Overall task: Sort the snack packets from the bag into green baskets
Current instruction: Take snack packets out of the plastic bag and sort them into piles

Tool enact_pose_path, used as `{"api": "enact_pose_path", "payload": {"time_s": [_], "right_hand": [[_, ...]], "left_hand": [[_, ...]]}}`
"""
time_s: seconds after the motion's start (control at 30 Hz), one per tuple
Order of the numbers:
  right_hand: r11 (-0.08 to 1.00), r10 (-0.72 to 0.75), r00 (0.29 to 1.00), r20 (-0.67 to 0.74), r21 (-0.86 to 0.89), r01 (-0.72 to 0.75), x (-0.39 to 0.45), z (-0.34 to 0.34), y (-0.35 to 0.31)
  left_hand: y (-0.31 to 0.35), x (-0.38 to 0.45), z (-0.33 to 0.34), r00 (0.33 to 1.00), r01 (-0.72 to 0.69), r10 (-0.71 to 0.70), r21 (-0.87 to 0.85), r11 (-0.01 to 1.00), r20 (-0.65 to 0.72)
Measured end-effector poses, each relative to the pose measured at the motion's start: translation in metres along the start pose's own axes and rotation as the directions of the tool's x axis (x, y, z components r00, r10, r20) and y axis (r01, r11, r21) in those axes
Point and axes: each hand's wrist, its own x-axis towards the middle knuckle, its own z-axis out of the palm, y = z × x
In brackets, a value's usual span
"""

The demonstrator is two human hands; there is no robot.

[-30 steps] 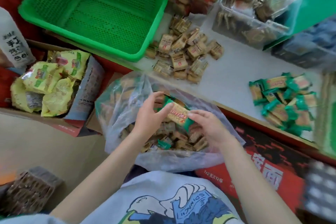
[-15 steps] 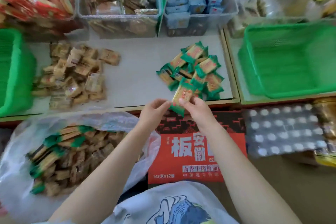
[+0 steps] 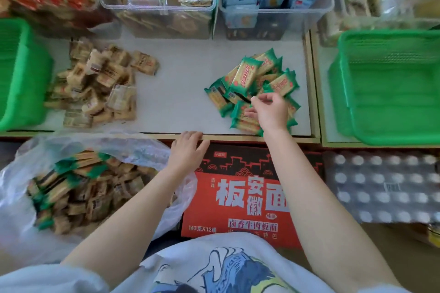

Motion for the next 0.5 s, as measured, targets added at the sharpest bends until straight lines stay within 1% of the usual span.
{"api": "enact_pose_path", "payload": {"time_s": [0.07,0.1,0.13,0.17,0.2,0.23,0.27,0.33,0.4,0.47,0.5], "right_hand": [[1.0,0.003,0.995,0.105,0.014,-0.005,-0.021,0.005,0.007],[1.0,0.006,0.985,0.172,0.011,-0.008,-0.033,0.01,0.011],[1.0,0.016,0.969,0.245,-0.005,-0.015,-0.047,0.018,0.015],[0.999,0.031,0.947,0.32,-0.023,-0.025,-0.061,0.028,0.021],[0.998,0.049,0.919,0.39,-0.045,-0.034,-0.075,0.04,0.027],[0.997,0.065,0.889,0.453,-0.066,-0.04,-0.089,0.055,0.034],[0.995,0.075,0.858,0.508,-0.095,-0.031,-0.104,0.072,0.041],[0.987,0.09,0.789,0.608,-0.157,0.009,-0.133,0.108,0.058],[0.974,0.121,0.716,0.687,-0.221,0.048,-0.16,0.144,0.076],[0.954,0.171,0.653,0.738,-0.291,0.078,-0.182,0.175,0.096],[0.936,0.203,0.63,0.75,-0.337,0.1,-0.191,0.188,0.105]], "left_hand": [[0.001,-0.008,-0.011,0.999,-0.043,0.045,-0.072,0.996,0.025],[-0.002,-0.015,-0.018,0.996,-0.082,0.079,-0.115,0.99,-0.029],[-0.008,-0.027,-0.025,0.985,-0.126,0.106,-0.152,0.98,-0.136],[-0.019,-0.04,-0.031,0.956,-0.163,0.112,-0.177,0.971,-0.269],[-0.034,-0.057,-0.037,0.922,-0.17,0.084,-0.201,0.965,-0.377],[-0.055,-0.073,-0.04,0.902,-0.141,0.025,-0.239,0.961,-0.432],[-0.078,-0.089,-0.041,0.902,-0.078,-0.05,-0.276,0.958,-0.429],[-0.133,-0.118,-0.038,0.925,0.1,-0.198,-0.295,0.95,-0.325],[-0.186,-0.148,-0.029,0.933,0.247,-0.293,-0.219,0.944,-0.211],[-0.228,-0.176,-0.022,0.925,0.339,-0.355,-0.129,0.932,-0.135],[-0.245,-0.188,-0.018,0.92,0.364,-0.376,-0.11,0.925,-0.109]]}}
